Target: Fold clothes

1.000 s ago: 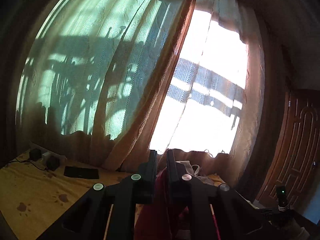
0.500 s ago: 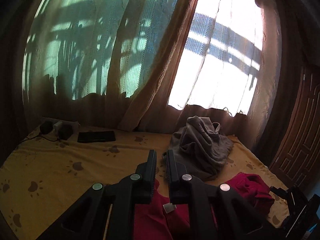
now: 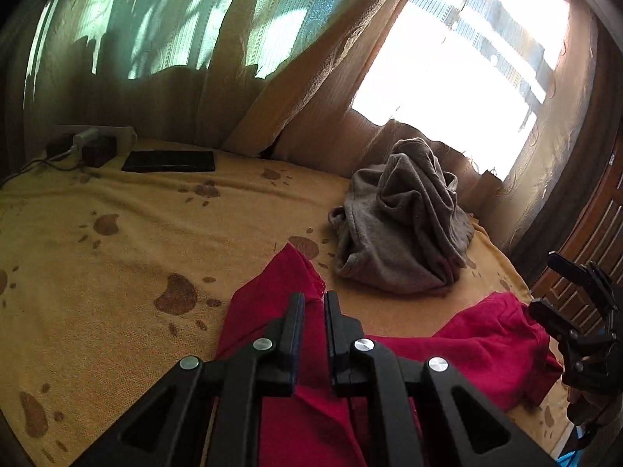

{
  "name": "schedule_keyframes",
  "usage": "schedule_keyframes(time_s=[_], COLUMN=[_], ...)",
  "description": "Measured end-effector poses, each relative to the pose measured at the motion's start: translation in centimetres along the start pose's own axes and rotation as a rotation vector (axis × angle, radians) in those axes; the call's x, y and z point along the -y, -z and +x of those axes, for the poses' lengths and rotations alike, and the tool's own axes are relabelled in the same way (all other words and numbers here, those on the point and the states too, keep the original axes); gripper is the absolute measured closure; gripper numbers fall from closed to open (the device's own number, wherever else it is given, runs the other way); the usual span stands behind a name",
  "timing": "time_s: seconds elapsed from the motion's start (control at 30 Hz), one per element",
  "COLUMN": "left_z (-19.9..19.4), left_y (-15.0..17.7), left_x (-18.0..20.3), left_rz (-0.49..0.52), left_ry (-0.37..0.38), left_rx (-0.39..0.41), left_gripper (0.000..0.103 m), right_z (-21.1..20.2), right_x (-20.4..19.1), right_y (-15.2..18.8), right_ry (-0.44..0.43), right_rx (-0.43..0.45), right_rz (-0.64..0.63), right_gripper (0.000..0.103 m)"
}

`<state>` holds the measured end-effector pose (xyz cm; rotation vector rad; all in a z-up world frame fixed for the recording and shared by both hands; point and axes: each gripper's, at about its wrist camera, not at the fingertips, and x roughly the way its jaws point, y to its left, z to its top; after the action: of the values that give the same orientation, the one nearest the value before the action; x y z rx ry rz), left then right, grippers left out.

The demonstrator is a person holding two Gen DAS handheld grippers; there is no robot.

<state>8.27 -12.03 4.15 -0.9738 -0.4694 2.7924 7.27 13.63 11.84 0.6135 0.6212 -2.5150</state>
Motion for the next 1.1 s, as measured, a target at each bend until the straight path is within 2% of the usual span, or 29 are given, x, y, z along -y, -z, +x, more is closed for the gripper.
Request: schedule_keyframes(time_s=[0.13,0.3,0.4,0.5,0.6,0.67,0.73,0.8,0.9,0.97,1.03,1.1], left_z=[1.5,2.8,2.5,2.2,2.2,2.4,2.7,3.0,3.4,3.6,4.0,4.3], left_y=[0.4,1.1,1.1,1.0,1.0,1.0,1.1,1.2,1.4,1.4,1.4,1.4], left_x=[-1.4,-3.6,-4.9,-6.1,-6.9,-7.0,-6.9,-6.8,-6.7,-6.7,-6.8,-6.9], left_rz=[-0.031,-0.078,-0.119,-0.164,-0.204,-0.212,-0.209,-0.201,-0.195,-0.195,-0.204,-0.212], left_ry=[-0.028,-0.092,-0.115,-0.131,-0.127,-0.123,-0.129,-0.135,-0.142,-0.147,-0.151,-0.151], left_rx=[0.0,-0.035,-0.025,-0.016,-0.028,-0.037,-0.045,-0.06,-0.076,-0.082,-0.093,-0.11], left_gripper=[0.092,0.092,0.092,0.092,0.092,0.092,0.092,0.092,0.092,0.092,0.092,0.092], right_z=[5.6,14.6,19.7,23.6,26.5,27.2,27.4,28.1,28.8,29.2,29.0,28.7], right_x=[0.5,-2.8,-5.3,-5.9,-4.9,-2.7,0.4,4.0,9.5,13.7,17.3,20.5], right_y=[-4.3,-9.4,-10.6,-9.9,-7.6,-5.8,-4.9,-4.2,-2.8,-2.0,-1.2,-0.6], right_ry=[-0.072,-0.168,-0.139,-0.102,0.05,0.084,0.098,0.149,0.272,0.343,0.376,0.405], right_rx=[-0.051,-0.118,-0.175,-0.255,-0.34,-0.363,-0.378,-0.42,-0.458,-0.475,-0.475,-0.47], right_rz=[-0.012,-0.075,-0.153,-0.203,-0.304,-0.333,-0.29,-0.243,-0.213,-0.147,-0.086,-0.043], right_gripper=[0.021,0.021,0.022,0.022,0.022,0.021,0.018,0.018,0.018,0.018,0.016,0.009])
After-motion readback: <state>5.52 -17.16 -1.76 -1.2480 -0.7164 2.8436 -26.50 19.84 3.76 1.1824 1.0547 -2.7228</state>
